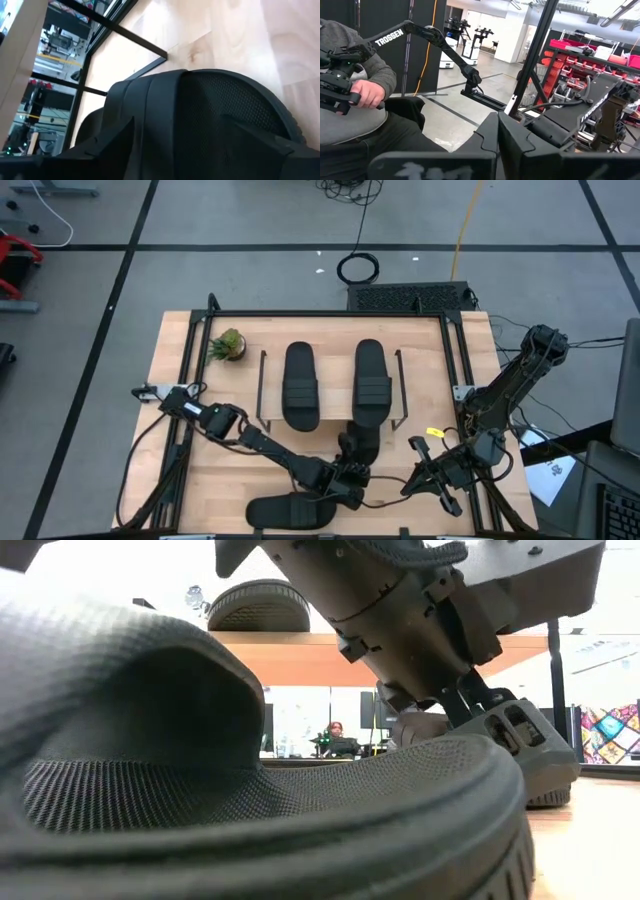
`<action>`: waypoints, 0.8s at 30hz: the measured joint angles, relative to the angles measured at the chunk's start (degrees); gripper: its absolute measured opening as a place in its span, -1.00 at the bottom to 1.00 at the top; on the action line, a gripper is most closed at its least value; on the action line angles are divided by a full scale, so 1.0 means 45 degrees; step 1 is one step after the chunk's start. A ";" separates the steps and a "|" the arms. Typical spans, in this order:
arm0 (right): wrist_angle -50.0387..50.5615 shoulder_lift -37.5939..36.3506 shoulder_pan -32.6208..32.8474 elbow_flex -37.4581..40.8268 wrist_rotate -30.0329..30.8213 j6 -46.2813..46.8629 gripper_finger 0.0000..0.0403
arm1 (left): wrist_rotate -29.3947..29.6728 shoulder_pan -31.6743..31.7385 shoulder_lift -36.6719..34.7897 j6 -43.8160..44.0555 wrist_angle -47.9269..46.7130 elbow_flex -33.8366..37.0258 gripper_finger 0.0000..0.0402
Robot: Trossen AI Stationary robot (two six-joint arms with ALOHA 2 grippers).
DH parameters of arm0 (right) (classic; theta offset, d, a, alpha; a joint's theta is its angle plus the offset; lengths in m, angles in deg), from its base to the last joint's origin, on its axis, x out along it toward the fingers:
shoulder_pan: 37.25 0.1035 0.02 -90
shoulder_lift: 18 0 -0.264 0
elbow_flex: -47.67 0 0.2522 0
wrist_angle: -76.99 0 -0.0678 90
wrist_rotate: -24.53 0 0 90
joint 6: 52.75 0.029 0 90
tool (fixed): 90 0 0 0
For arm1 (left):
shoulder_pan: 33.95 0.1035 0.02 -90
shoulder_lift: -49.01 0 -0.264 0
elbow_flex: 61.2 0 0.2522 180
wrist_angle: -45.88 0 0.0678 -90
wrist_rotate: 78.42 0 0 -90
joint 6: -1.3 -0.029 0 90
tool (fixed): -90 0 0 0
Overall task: Pick and place slides into the shelf
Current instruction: Put the black slide under the shelf
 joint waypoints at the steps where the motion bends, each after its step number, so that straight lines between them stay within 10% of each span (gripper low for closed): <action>1: 0.0003 0.0000 0.0004 0.0000 -0.0004 0.0035 -1.00 | 0.0000 -0.0042 0.0000 -0.0093 0.0002 0.0000 0.52; 24: 0.0092 0.0000 0.0000 0.0000 -0.0004 0.0026 -1.00 | 0.1242 0.0217 0.0005 -0.0783 -0.0015 0.0015 0.34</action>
